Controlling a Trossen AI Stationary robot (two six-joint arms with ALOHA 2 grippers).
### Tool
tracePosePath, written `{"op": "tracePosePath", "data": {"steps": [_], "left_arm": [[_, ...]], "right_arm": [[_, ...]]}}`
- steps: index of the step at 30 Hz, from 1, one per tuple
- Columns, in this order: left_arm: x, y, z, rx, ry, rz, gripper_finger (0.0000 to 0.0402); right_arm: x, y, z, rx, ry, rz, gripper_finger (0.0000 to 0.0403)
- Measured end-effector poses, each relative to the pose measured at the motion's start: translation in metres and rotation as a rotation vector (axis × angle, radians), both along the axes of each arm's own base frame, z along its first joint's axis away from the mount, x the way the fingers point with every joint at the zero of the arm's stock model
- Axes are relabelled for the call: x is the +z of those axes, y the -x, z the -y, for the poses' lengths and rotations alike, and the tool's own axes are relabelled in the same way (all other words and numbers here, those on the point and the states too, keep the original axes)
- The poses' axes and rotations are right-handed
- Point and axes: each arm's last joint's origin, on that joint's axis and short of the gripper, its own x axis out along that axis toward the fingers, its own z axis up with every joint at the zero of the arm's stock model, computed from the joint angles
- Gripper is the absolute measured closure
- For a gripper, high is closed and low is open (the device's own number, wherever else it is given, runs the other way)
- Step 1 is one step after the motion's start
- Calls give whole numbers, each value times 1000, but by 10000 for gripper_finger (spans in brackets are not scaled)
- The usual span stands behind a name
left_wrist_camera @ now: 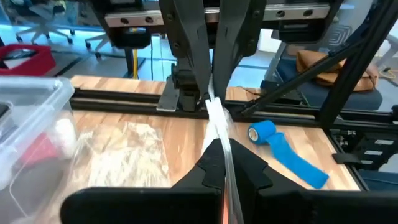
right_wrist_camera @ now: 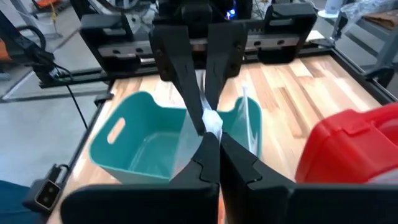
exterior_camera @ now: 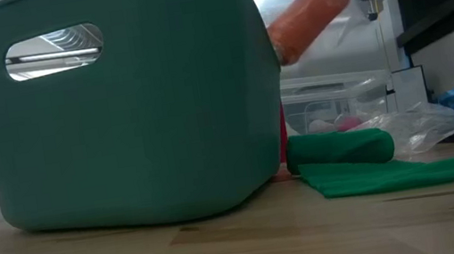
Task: Roll bandage
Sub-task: Close the transparent zip bag
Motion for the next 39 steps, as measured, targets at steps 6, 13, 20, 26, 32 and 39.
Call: {"op": "tracePosePath", "data": {"steps": [6, 13, 20, 26, 32, 39], "left_arm": [[0, 0, 0, 2, 6, -3, 400], [3, 0, 2, -36, -86, 35, 399], [7, -1, 4, -45, -117, 72, 398], [3, 0, 4, -47, -115, 23, 398], [-3, -1, 3, -39, -99, -14, 398], [-8, -4, 2, -87, -198, -26, 398]], "right_arm": [[0, 4, 1, -5, 4, -14, 403], [-2, 2, 0, -5, -21, -25, 403], [1, 0, 0, 2, -31, 1, 403], [1, 0, -1, 21, -38, 7, 403], [1, 0, -1, 22, -38, 6, 403], [1, 0, -1, 39, -43, 5, 403]]}}
